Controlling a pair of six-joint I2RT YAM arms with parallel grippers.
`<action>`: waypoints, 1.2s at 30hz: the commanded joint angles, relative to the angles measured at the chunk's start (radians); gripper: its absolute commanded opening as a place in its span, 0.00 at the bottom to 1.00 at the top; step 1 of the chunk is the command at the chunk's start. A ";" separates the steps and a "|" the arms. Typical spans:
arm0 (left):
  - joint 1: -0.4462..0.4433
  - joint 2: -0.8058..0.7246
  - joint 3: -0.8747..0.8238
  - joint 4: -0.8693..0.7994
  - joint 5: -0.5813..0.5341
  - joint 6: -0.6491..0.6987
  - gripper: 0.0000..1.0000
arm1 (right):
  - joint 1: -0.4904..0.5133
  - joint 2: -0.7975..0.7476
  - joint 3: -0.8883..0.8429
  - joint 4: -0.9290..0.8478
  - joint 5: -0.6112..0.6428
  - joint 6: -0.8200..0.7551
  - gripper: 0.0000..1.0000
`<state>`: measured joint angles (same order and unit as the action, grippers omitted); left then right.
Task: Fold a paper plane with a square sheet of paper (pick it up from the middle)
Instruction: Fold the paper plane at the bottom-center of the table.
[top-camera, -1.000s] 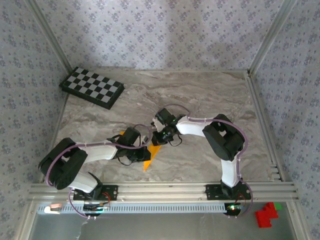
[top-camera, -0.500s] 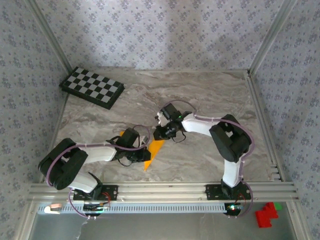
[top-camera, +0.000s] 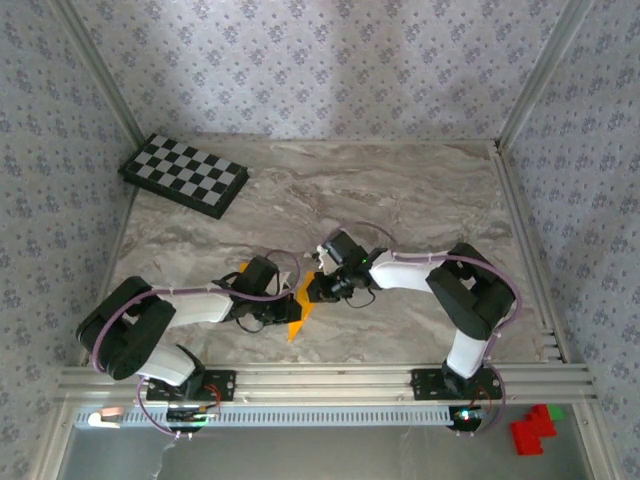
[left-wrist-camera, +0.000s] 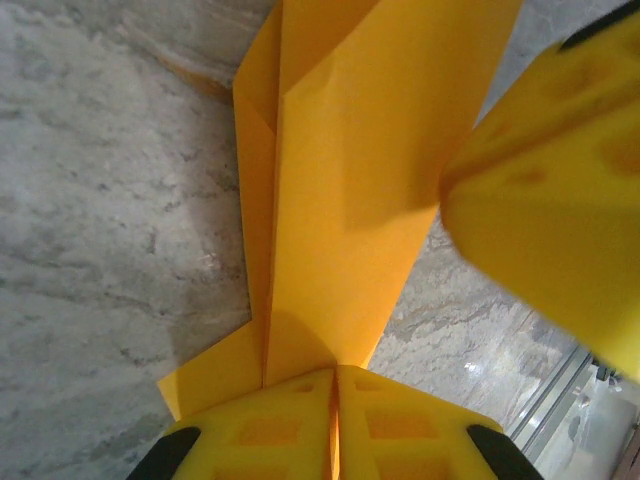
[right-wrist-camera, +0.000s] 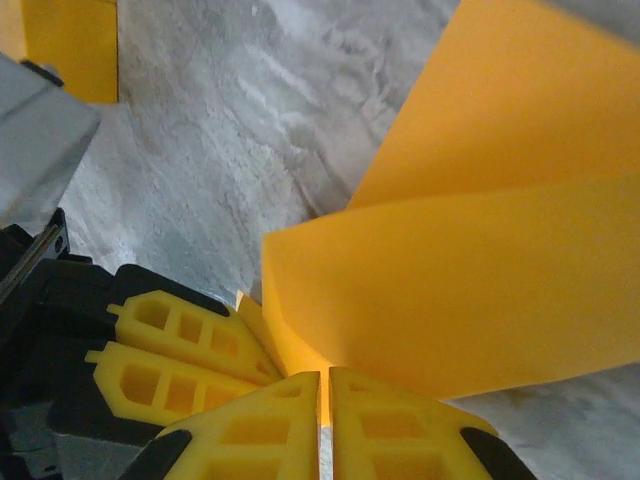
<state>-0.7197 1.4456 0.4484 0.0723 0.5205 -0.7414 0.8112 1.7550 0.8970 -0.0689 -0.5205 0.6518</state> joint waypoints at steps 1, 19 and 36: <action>-0.003 0.044 -0.051 -0.118 -0.077 0.016 0.10 | 0.018 -0.001 -0.018 0.081 -0.010 0.069 0.12; -0.003 0.080 -0.043 -0.141 -0.090 0.033 0.10 | -0.029 0.073 -0.069 0.124 -0.019 0.074 0.11; -0.002 0.139 -0.042 -0.168 -0.119 0.068 0.09 | -0.182 0.087 -0.048 0.051 -0.049 -0.014 0.10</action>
<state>-0.7132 1.4899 0.4633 0.0605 0.5400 -0.7147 0.6601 1.8072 0.8387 0.0448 -0.6014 0.6754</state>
